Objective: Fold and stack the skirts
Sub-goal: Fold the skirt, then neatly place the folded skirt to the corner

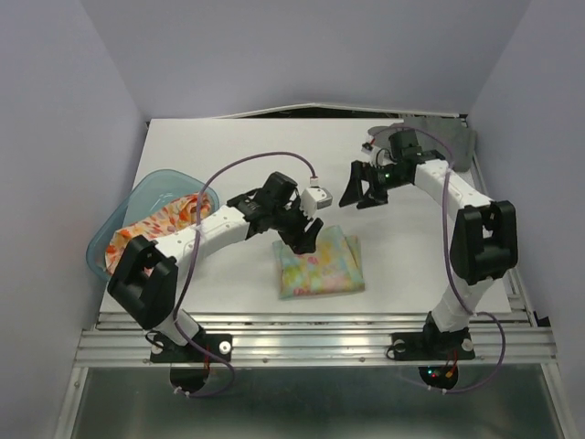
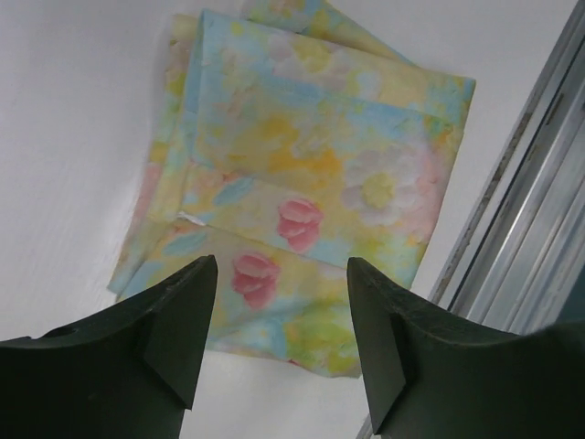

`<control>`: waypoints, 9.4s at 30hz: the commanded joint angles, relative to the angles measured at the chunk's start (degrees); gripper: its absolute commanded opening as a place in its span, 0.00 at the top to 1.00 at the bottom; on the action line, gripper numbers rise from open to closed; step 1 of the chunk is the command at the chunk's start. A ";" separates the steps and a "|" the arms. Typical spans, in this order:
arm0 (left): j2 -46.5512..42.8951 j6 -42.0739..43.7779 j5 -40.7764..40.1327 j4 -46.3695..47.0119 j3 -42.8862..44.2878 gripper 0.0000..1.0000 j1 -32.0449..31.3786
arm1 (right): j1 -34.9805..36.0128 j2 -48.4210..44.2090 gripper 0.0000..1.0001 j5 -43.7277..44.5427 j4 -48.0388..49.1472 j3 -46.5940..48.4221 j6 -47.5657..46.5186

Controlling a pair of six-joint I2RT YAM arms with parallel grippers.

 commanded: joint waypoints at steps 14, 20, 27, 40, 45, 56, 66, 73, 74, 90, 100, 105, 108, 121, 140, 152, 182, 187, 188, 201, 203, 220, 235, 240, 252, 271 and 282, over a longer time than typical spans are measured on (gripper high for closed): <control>19.03 -21.30 11.54 14.94 1.92 0.44 1.72 | -0.35 -12.58 0.00 4.70 11.83 -33.89 14.73; 22.64 -22.88 12.50 15.55 2.45 0.45 3.31 | -0.35 -11.97 0.00 0.12 17.98 -39.08 16.84; 26.15 -23.59 14.08 16.61 4.39 0.46 4.45 | 0.88 -10.13 0.05 2.92 28.44 -42.86 20.36; 26.77 -23.32 12.49 20.20 6.50 0.48 9.19 | 0.88 -8.64 0.99 18.84 30.13 -31.01 14.66; 18.37 -14.11 16.21 20.39 6.32 0.02 10.25 | 1.41 -7.84 0.99 16.48 29.86 -27.30 4.65; 14.46 12.95 10.39 20.91 5.27 0.01 11.22 | 3.25 -11.18 0.99 12.16 33.64 -32.05 -2.22; 21.14 42.48 16.36 16.82 12.53 0.01 11.48 | 4.83 -13.99 0.99 7.95 35.83 -33.90 -10.21; 26.50 50.33 21.29 13.97 17.75 0.01 10.78 | 5.98 -13.56 0.99 6.02 36.01 -32.67 -14.70; 26.86 50.42 21.20 14.41 18.27 0.01 10.60 | 5.98 -13.29 0.99 5.66 35.92 -32.58 -15.23; 33.09 63.50 29.90 -3.32 28.10 0.01 10.08 | 7.56 -13.64 0.99 5.05 35.22 -31.61 -21.47; 38.63 67.72 32.10 -11.50 35.40 0.14 9.37 | 10.46 -16.63 0.99 2.93 35.66 -33.37 -32.19; 40.13 71.59 32.63 -17.22 37.70 0.48 9.37 | 10.99 -16.54 0.99 3.90 37.32 -33.37 -32.03; 39.08 73.44 32.54 -18.11 35.95 0.64 9.37 | 10.99 -16.37 0.98 5.21 37.68 -33.37 -31.06; 30.47 70.37 31.49 -10.12 24.08 1.00 10.25 | 8.80 -19.26 0.06 15.15 38.21 -37.41 -20.79; 28.53 63.78 30.96 -0.62 22.06 1.00 11.92 | 2.72 -12.41 0.00 -9.90 60.43 -45.06 10.69; 29.23 58.60 30.26 4.30 23.28 1.00 12.27 | 2.72 -8.46 0.51 -2.52 67.57 -43.31 14.04; 1.90 12.89 8.37 22.67 3.34 0.01 22.20 | -10.89 11.22 0.99 13.66 37.86 10.82 -14.97; 1.28 12.10 9.07 22.50 1.93 0.01 22.20 | -13.01 15.01 0.99 10.50 36.89 17.68 -16.20; 1.28 12.18 9.16 22.50 1.67 0.01 22.20 | -13.70 15.97 0.99 9.27 36.37 18.83 -16.03; 3.04 11.04 10.04 21.88 2.10 0.01 22.20 | -18.81 19.14 0.99 4.87 33.81 30.35 -13.22; 3.04 11.13 10.13 21.88 1.84 0.01 22.20 | -20.65 18.88 0.99 3.82 33.90 31.49 -11.38; 4.89 10.78 10.04 19.69 2.89 0.01 22.03 | -29.79 28.53 0.99 -3.13 33.02 36.15 -2.22; 4.62 9.29 7.59 17.05 3.42 0.01 20.97 | -32.61 34.96 0.51 10.03 32.32 40.37 -10.84; 3.31 7.27 5.04 15.21 4.65 0.01 20.97 | -32.61 35.05 0.18 18.13 32.23 42.04 -12.33; -5.39 2.87 -7.54 11.78 6.33 0.01 21.33 | -27.43 19.25 0.01 17.97 31.97 29.05 -12.80; -8.03 -1.36 -10.25 5.46 8.52 0.01 30.02 | -26.54 29.16 0.21 26.66 28.28 29.91 -11.54; -10.75 17.87 -9.83 -15.63 10.98 0.01 49.70 | -27.60 15.11 0.00 19.21 22.05 30.61 -11.64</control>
